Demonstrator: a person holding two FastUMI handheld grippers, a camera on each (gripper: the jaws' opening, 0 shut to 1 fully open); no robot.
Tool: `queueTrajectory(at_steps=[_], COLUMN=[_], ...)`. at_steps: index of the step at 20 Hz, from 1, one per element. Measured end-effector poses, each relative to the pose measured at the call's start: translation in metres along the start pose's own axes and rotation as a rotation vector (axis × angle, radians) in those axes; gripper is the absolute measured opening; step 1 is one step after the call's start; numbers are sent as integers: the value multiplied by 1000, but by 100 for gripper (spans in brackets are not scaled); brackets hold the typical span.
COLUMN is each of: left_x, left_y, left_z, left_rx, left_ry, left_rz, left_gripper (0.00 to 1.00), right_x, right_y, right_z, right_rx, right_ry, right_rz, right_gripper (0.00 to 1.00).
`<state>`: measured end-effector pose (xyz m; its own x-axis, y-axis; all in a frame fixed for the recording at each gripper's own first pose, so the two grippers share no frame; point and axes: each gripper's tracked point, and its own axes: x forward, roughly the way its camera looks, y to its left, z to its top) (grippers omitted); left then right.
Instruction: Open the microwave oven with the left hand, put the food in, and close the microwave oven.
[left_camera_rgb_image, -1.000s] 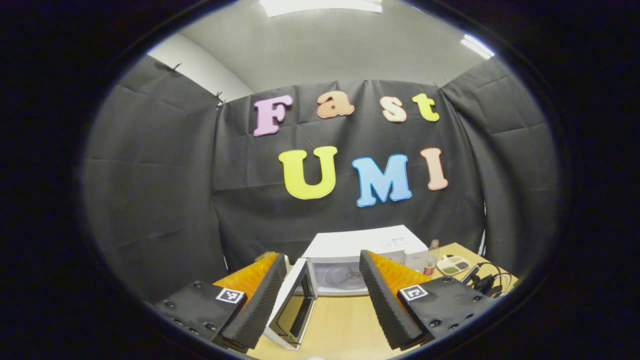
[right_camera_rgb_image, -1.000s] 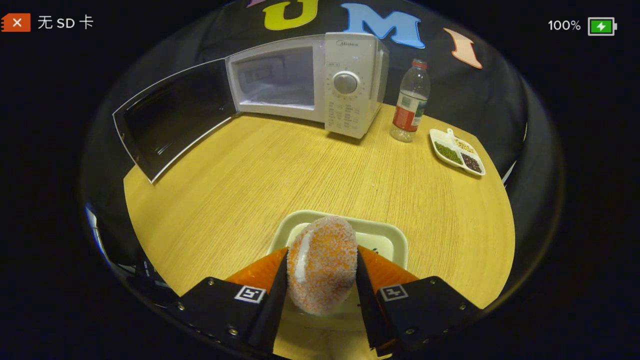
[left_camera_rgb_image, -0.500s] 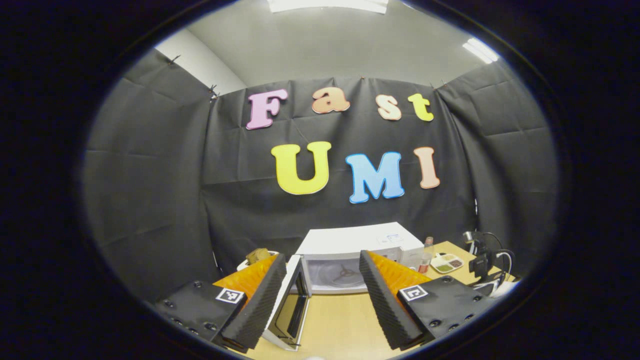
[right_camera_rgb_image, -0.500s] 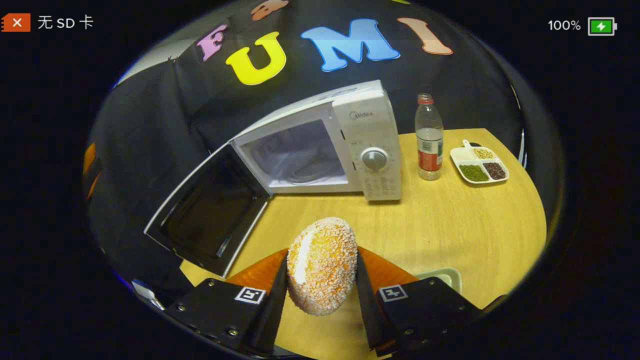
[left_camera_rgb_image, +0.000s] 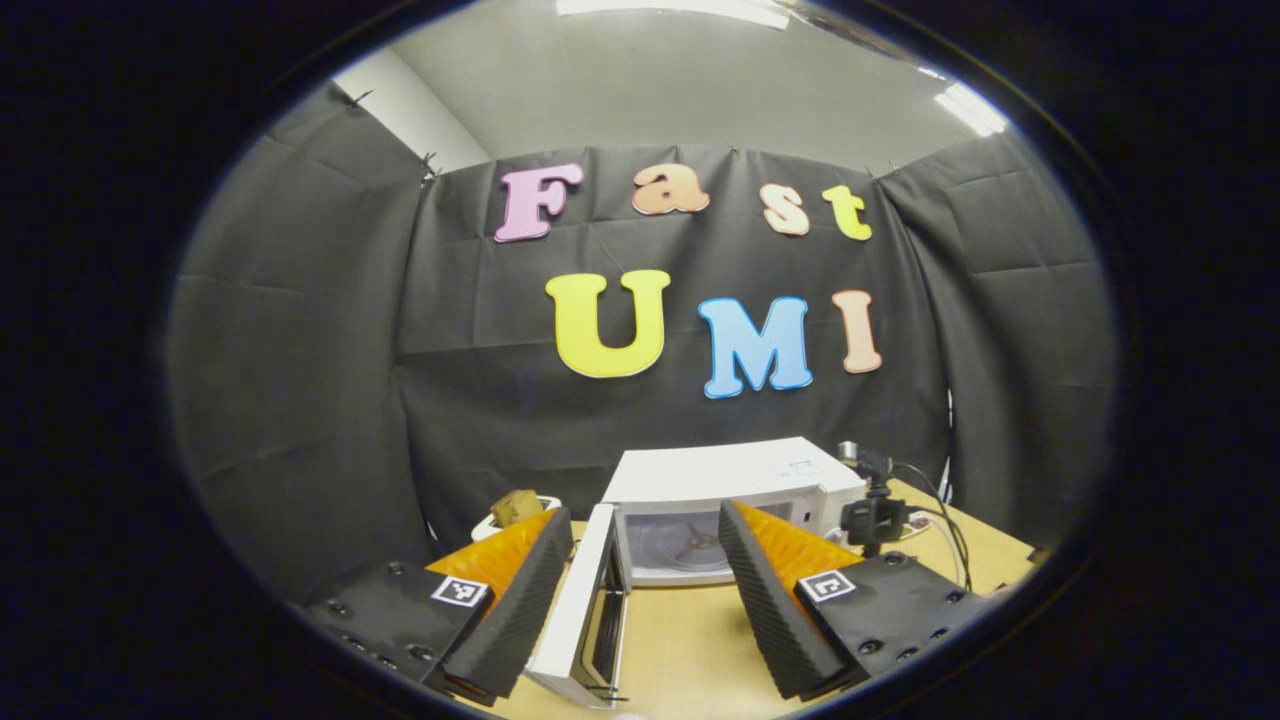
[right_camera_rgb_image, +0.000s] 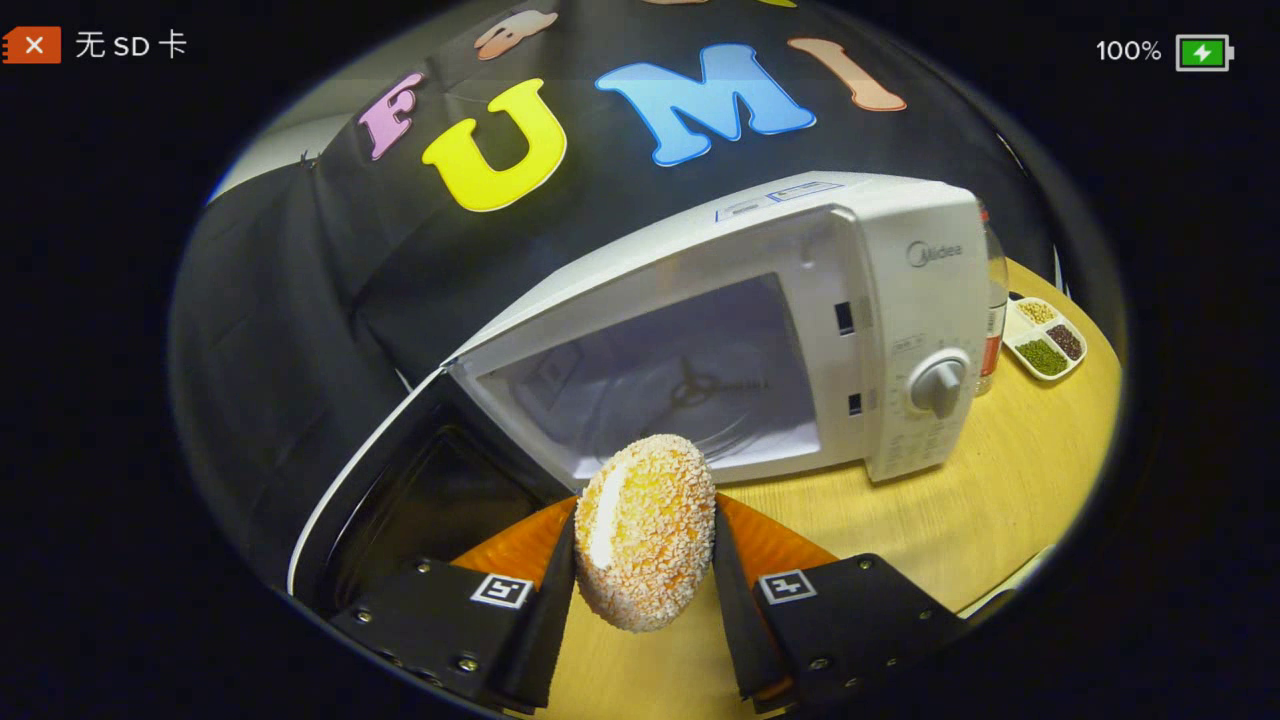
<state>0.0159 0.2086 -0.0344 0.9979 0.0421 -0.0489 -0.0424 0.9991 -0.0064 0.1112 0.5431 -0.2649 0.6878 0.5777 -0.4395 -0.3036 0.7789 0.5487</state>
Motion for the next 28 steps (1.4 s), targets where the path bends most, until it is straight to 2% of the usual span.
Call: queueTrajectory(at_steps=[2,4,5,8,10,12,16,17,19,21,22,23,25,28], left_x=[9,14,16,21,21,20,21,21,23,23,23,22,22,23], left_y=[5,11,14,21,26,36,39,39,41,40,41,41,42,41], left_z=[-11,-18,-21,-32,-42,-48,-65,-68,-66,-68,-70,-70,-65,-57], left_rx=[-4,-5,-4,-5,-13,-10,-5,-3,2,6,11,13,15,7], left_ry=[16,20,17,23,36,32,44,49,47,47,57,56,43,24], left_rz=[-14,-18,-19,-24,-28,-6,-9,-9,-7,-8,-6,-7,-5,-9], left_gripper=[99,95,97,99,94,97,99,97,99,97,95,99,99,95], right_x=[32,60,73,103,119,131,152,154,152,144,141,138,127,88], right_y=[11,15,16,7,-1,-12,-27,-31,-35,-37,-39,-39,-41,-40], right_z=[5,10,15,33,37,45,35,32,28,34,37,34,29,34], right_rx=[22,70,85,50,72,59,39,36,0,-49,-62,-56,-53,-156], right_ry=[-50,-86,-114,-204,-233,-282,-272,-269,-264,-298,-299,-281,-242,-234], right_rz=[-26,-48,-61,-136,-170,-217,-274,-295,-317,-344,-353,-349,-340,-337], right_gripper=[64,67,67,67,67,67,67,68,78,100,100,100,100,100])
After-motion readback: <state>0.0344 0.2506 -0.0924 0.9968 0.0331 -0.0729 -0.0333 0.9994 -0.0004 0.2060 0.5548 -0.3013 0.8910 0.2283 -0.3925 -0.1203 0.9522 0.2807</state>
